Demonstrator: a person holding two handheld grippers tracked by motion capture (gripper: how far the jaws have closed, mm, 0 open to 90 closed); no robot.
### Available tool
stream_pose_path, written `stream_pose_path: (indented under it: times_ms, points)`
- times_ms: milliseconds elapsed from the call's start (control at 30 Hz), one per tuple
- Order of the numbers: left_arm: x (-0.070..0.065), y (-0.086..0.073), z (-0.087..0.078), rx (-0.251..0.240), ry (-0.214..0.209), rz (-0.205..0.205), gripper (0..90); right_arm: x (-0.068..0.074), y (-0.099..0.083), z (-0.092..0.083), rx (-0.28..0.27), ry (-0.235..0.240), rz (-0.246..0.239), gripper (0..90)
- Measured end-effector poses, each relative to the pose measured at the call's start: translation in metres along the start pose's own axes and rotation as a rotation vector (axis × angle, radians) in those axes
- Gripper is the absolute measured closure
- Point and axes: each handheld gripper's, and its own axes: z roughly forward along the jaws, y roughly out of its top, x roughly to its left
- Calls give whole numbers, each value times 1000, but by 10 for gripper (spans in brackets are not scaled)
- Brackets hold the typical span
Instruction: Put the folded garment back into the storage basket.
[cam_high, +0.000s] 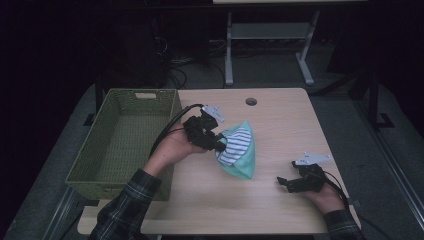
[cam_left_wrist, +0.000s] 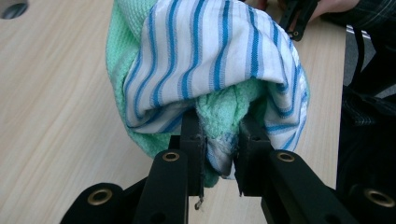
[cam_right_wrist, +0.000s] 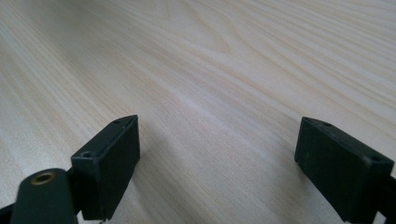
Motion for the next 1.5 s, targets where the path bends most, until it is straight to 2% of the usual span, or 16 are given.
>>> stream_pose_path:
  times_ms: [300,567,767,900,1100,1400,1467,1500]
  points:
    - [8,-8,-33,-17,49,-31,755,0,0,0,-1,0,2,139]
    - [16,-23,-59,-40,93,-72,754,0,0,0,0,-1,0,137]
    - [22,-35,-76,-73,133,-121,754,0,0,0,0,-2,-1,137]
    - [24,-43,-88,-87,164,-136,754,0,0,0,2,-2,-2,135]
    - [29,-62,-106,-103,206,-183,754,0,0,0,4,-3,-1,132]
    - [36,-94,-132,-107,273,-272,754,-1,0,0,7,-6,3,129]
    - [39,-105,-140,-119,296,-305,754,-1,0,0,6,-8,5,128]
    - [39,-105,-140,-119,296,-305,754,-1,0,0,6,-8,5,128]
